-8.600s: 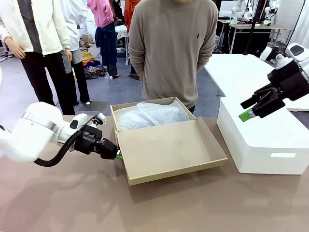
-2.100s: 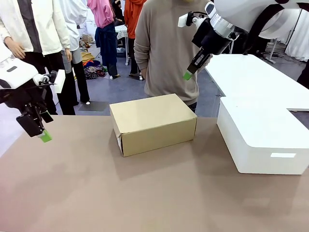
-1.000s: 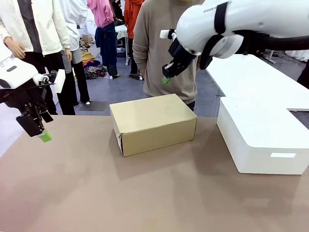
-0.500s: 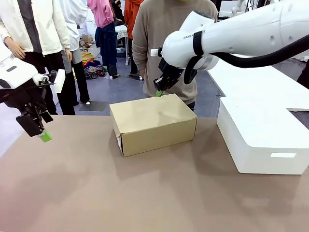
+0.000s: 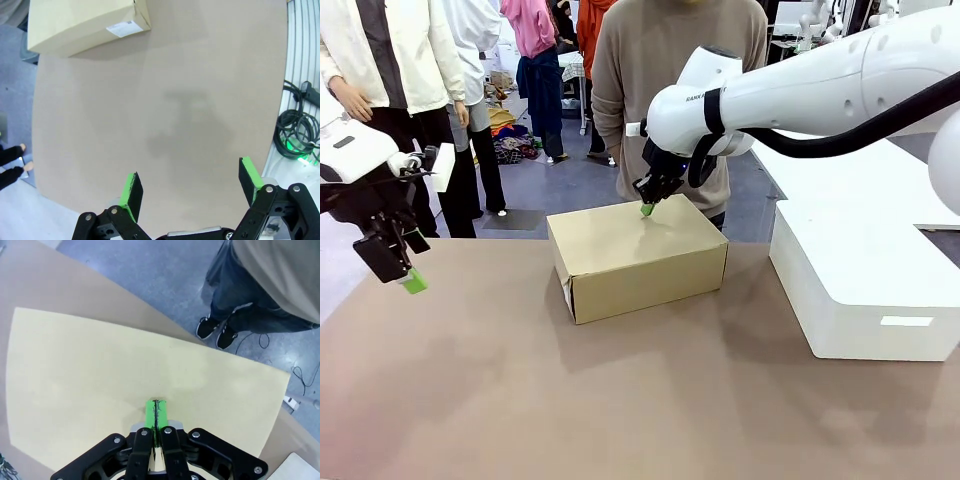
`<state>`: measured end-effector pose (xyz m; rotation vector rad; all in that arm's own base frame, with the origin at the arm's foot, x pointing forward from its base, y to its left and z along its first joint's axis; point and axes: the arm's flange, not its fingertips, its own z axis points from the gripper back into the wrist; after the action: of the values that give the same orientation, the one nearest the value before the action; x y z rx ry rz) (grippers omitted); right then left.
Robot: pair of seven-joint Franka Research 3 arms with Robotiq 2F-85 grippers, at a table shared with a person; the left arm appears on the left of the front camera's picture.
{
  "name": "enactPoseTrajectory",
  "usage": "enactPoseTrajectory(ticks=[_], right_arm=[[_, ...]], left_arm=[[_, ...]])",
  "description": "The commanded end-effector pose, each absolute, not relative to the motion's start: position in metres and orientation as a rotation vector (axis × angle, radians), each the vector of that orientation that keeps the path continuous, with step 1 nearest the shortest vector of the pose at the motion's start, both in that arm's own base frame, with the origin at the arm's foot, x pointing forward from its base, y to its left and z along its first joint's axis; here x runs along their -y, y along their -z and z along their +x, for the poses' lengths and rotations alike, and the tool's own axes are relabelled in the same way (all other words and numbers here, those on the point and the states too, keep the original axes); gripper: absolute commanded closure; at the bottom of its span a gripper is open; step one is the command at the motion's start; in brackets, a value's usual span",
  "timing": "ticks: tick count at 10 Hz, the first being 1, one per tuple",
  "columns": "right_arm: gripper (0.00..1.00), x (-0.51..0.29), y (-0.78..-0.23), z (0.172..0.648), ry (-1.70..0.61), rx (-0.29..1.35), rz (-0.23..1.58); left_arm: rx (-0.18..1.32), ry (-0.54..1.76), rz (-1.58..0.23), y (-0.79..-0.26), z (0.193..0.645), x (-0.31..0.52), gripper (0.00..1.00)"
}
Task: Pack the shoes into the box.
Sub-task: Press down on the lid of the Shoes Box.
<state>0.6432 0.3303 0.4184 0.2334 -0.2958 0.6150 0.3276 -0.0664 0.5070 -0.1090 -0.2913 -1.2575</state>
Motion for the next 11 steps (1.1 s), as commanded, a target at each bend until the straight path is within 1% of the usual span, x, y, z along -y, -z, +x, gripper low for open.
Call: enactPoseTrajectory(ticks=[1,3,5,8,11], right_arm=[[1.0,-0.339,-0.411,0.653,-0.587,0.236,0.193],[1.0,-0.34,-0.404,0.653,-0.59,0.211,0.186],[1.0,-0.34,-0.412,0.651,-0.598,0.221,0.19],[1.0,-0.33,-0.464,0.629,-0.656,0.263,0.234],[1.0,-0.314,-0.497,0.593,-0.731,0.274,0.242]], left_arm=[[0.279,1.246,-0.105,-0.509,0.327,0.065,0.0],[0.279,1.246,-0.105,-0.509,0.327,0.065,0.0],[0.279,1.246,-0.105,-0.509,0.327,0.065,0.0],[0.279,1.246,-0.105,-0.509,0.327,0.065,0.0],[0.279,1.246,-0.105,-0.509,0.327,0.065,0.0]])
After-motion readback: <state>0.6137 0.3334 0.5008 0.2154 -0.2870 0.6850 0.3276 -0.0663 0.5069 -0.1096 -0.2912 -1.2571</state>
